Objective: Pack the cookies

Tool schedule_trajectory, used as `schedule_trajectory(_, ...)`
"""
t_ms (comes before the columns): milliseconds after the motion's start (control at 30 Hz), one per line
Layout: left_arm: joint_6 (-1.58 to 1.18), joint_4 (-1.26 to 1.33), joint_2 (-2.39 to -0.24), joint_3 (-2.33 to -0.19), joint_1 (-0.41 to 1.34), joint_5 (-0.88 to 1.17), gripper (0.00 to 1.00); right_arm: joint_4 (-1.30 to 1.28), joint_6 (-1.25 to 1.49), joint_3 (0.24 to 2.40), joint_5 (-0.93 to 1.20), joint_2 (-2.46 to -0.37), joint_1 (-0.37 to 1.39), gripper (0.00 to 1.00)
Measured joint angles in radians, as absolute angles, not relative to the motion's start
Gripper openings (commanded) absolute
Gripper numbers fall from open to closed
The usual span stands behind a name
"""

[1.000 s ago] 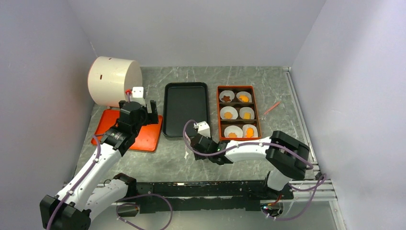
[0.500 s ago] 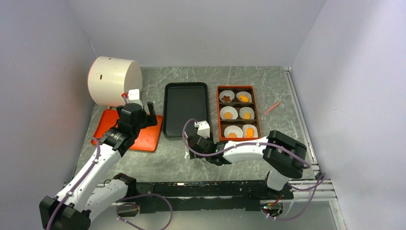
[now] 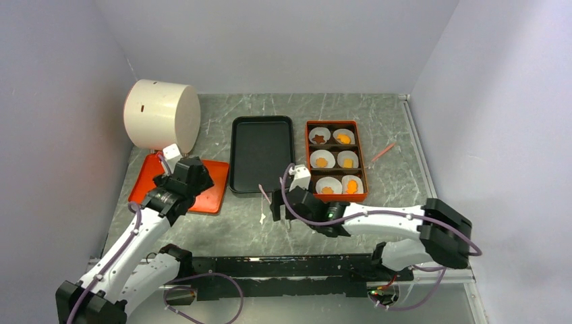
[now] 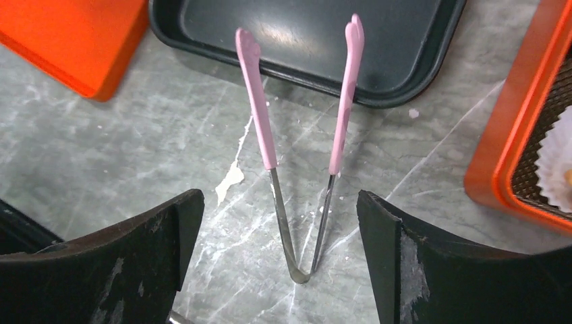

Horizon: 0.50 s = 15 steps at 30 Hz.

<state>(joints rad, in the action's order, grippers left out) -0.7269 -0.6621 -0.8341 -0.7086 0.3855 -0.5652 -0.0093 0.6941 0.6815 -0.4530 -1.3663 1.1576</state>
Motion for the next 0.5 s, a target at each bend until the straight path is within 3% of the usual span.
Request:
schedule_trajectory(267,-0.899,-0.687,-0.892,-0.610,0.361,-0.565,0.98,0.059,0.615,0.550,-0.474,-1.126,1.158,0.89)
schedule_trajectory(500,-0.995,-0.686,-0.899,-0.568,0.284,-0.563,0.98,0.113,0.577,0.460,-0.489,-1.038,1.158,0.90)
